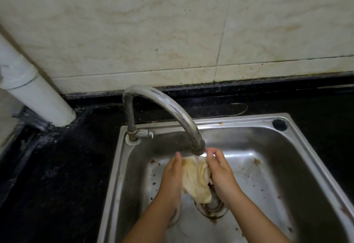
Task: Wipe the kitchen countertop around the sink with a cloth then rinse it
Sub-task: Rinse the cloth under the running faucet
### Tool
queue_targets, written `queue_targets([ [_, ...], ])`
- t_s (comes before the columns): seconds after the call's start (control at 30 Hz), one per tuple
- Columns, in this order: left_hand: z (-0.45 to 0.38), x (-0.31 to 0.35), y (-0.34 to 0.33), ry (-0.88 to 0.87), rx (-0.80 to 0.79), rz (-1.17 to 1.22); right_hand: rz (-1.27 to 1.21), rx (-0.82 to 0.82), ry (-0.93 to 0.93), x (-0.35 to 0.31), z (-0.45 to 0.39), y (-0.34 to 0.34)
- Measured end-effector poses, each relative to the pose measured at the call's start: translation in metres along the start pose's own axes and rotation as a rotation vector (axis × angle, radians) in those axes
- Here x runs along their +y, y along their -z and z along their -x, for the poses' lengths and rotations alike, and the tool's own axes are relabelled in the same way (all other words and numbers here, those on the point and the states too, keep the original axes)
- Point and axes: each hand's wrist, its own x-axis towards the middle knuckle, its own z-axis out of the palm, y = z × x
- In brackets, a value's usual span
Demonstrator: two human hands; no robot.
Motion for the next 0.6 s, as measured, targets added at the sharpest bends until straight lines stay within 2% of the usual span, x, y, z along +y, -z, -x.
queue_targets([
  [0.1,-0.006,0.009,0.012,-0.149,0.061,-0.222,-0.111,-0.113,0.0,0.0,-0.005,0.0],
  [0.33,-0.007,0.033,0.036,-0.458,0.426,-0.381,-0.341,-0.123,-0.043,0.001,-0.004,-0.01],
  [0.43,-0.015,0.042,0.039,-0.546,0.453,-0.414,-0.363,-0.128,-0.05,-0.001,0.0,-0.007],
  [0.6,-0.025,0.051,0.039,-0.588,0.446,-0.472,-0.283,-0.146,0.002,-0.012,0.007,-0.003],
])
